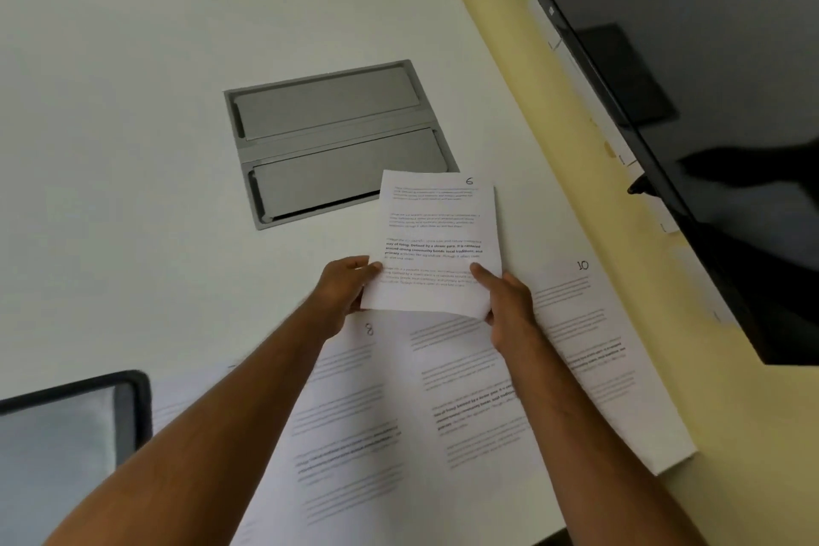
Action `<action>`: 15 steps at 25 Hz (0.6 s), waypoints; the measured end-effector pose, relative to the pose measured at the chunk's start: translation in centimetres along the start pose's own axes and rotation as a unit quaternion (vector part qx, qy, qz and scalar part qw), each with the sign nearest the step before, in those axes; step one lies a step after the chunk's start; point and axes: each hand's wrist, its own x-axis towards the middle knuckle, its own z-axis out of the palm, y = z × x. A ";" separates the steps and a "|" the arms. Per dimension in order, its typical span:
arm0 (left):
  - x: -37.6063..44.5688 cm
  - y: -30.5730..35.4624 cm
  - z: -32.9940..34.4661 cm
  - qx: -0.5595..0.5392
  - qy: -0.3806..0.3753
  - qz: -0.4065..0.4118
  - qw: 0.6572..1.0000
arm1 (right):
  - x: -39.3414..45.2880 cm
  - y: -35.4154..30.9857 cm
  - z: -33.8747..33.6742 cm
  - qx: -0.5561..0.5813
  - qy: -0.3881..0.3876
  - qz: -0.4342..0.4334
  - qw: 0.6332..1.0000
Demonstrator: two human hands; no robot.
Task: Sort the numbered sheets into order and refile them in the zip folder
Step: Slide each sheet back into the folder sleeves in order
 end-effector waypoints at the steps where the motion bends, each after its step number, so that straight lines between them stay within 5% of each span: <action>1: -1.3 -0.6 -1.5 0.005 -0.007 -0.005 1.000 | -1.6 1.0 0.5 -0.007 -0.012 0.003 1.000; 15: -20.1 -10.7 -25.7 0.003 0.077 0.042 0.996 | -23.3 13.3 12.4 -0.068 -0.192 0.013 0.979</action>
